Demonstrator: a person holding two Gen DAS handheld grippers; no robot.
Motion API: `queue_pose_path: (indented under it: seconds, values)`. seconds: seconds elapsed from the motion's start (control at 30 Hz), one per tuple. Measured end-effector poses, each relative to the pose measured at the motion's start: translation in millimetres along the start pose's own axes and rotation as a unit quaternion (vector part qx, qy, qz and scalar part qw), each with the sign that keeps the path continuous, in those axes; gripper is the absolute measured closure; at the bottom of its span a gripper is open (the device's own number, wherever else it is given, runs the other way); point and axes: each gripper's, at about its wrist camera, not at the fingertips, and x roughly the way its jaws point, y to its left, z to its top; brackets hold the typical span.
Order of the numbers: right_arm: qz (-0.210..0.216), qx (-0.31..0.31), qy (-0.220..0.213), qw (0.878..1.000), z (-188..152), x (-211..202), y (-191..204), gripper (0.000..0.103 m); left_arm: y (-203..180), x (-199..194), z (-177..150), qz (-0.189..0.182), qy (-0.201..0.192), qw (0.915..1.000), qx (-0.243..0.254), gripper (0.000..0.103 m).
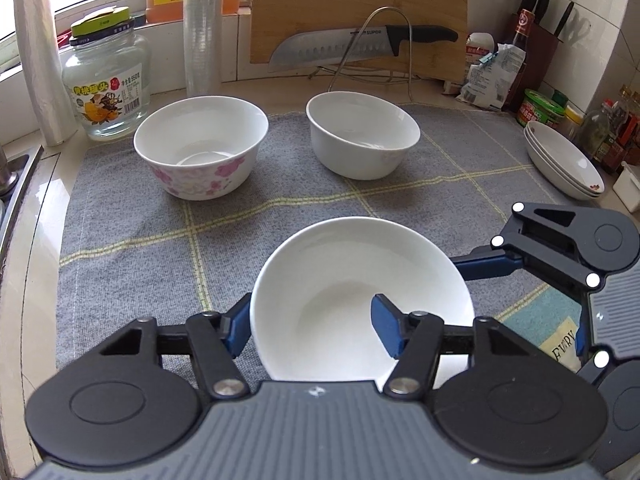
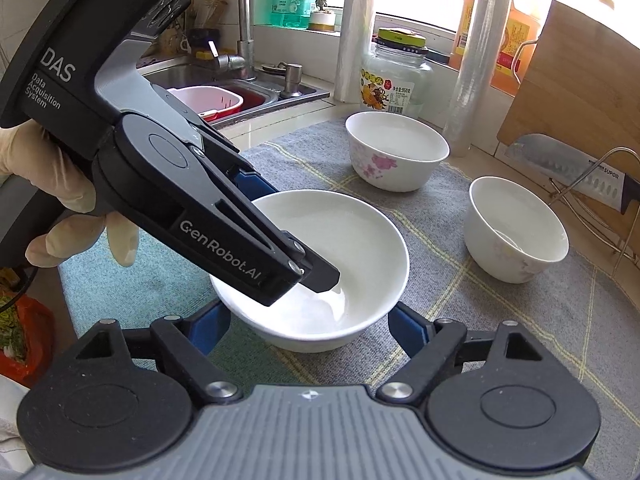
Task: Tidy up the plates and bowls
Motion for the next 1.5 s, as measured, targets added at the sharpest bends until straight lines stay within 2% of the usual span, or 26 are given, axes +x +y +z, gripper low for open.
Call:
queue_pose_path:
  seconds: [0.37,0.57,0.8,1.17,1.5]
  values:
    - [-0.001,0.014,0.004,1.0,0,-2,-3,0.015,-4,-1,5,-0.004,0.004,0.9999,0.011,0.043]
    - [-0.016,0.023,0.0,1.0,-3,-16,-11,0.015,-18,-1,14,-0.014,-0.005,0.9994,0.031,0.043]
    - [-0.05,0.039,0.002,0.998,-13,-40,-32,0.015,-49,12,31,-0.042,-0.011,0.9971,0.062,0.043]
    - [-0.097,0.09,0.019,0.991,-47,-64,-73,0.015,-103,44,50,-0.09,-0.008,0.99,0.109,0.043]
    - [-0.119,0.117,0.024,0.986,-67,-77,-95,0.015,-135,64,60,-0.108,-0.001,0.9849,0.135,0.043]
